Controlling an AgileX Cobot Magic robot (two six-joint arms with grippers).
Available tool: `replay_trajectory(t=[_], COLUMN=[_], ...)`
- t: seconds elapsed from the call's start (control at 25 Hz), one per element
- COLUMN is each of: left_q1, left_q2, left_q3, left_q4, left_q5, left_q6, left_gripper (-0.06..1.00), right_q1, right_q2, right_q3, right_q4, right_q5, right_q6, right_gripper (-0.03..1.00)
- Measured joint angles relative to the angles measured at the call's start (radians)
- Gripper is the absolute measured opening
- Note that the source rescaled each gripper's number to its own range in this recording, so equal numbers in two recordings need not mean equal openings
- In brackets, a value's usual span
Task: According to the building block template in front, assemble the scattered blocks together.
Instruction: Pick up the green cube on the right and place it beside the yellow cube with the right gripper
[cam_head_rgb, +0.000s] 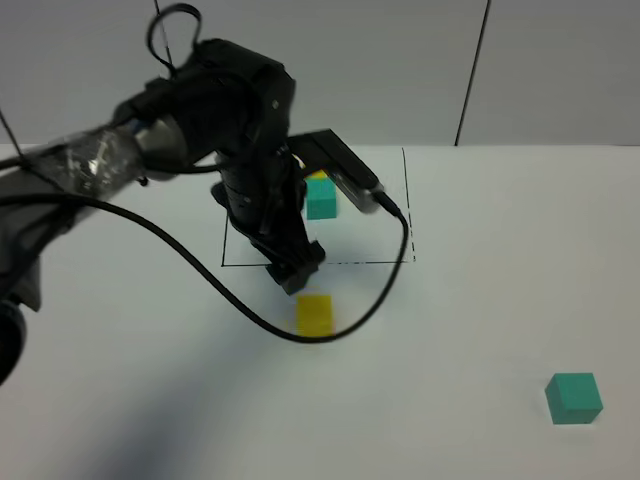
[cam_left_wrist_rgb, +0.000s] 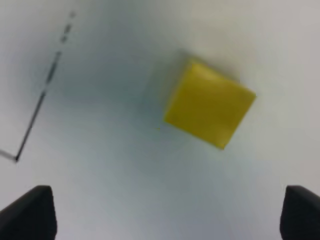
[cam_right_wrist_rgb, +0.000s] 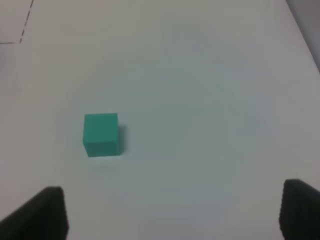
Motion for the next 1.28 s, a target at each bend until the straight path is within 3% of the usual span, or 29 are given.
replay_trajectory(t=[0.32, 0.64, 0.84, 1.28], left_q1=[0.286, 0.597, 0.62, 0.616], left_q2=[-0.199, -0.538, -0.844, -1.364], left_q3=[0.114, 0.437, 0.635, 0.935], left_q4=[-0.031, -0.08, -0.087, -0.039], left_q5=[-0.014, -0.208, -0.282, -0.264], left_q6=[-0.1, -0.153, -0.189, -0.356], left_gripper=[0.98, 0.97, 0.97, 0.97], right_q1=[0.0, 0.0, 0.0, 0.0], right_q2=[0.0, 0.0, 0.0, 0.0], right_q3=[0.0, 0.0, 0.0, 0.0], right_q4=[0.0, 0.0, 0.0, 0.0], right_q5=[0.0, 0.0, 0.0, 0.0], right_q6=[0.0, 0.0, 0.0, 0.0], right_gripper=[0.71, 0.71, 0.71, 0.71])
